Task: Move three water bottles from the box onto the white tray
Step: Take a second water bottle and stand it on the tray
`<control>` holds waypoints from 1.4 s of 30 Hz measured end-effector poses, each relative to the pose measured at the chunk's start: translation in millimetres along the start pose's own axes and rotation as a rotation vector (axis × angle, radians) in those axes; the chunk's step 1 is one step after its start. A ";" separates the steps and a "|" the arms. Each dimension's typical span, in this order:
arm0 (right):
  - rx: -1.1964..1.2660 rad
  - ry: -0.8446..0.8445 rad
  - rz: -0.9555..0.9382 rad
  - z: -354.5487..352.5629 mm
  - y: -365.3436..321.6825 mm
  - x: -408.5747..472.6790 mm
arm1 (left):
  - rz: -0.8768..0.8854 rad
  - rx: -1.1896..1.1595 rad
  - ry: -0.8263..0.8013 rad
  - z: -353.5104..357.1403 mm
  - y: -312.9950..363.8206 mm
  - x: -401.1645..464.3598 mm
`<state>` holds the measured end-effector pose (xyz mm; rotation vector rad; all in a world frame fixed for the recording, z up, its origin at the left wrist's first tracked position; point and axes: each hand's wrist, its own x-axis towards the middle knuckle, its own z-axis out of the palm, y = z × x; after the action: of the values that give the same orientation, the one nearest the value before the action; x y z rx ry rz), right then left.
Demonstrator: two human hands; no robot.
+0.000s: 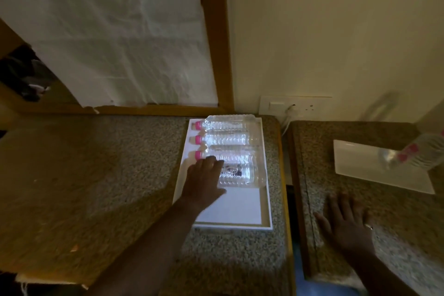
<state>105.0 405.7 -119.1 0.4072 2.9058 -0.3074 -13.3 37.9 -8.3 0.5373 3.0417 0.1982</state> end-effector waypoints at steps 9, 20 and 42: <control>-0.059 -0.054 -0.017 -9.0 -2.2 -0.3 | 0.049 -0.208 -0.151 -3.3 -17.1 -1.9; -0.104 -0.103 0.011 -8.0 -4.5 -1.9 | -0.004 -0.285 -0.287 -5.1 -34.6 -51.8; -0.090 -0.066 0.022 -5.3 -4.5 -2.0 | 0.100 -0.971 -0.062 -34.4 60.5 -32.0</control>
<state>104.7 402.2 -112.7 0.4059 2.8361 -0.1831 34.9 79.3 34.6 0.5577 2.4104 1.4853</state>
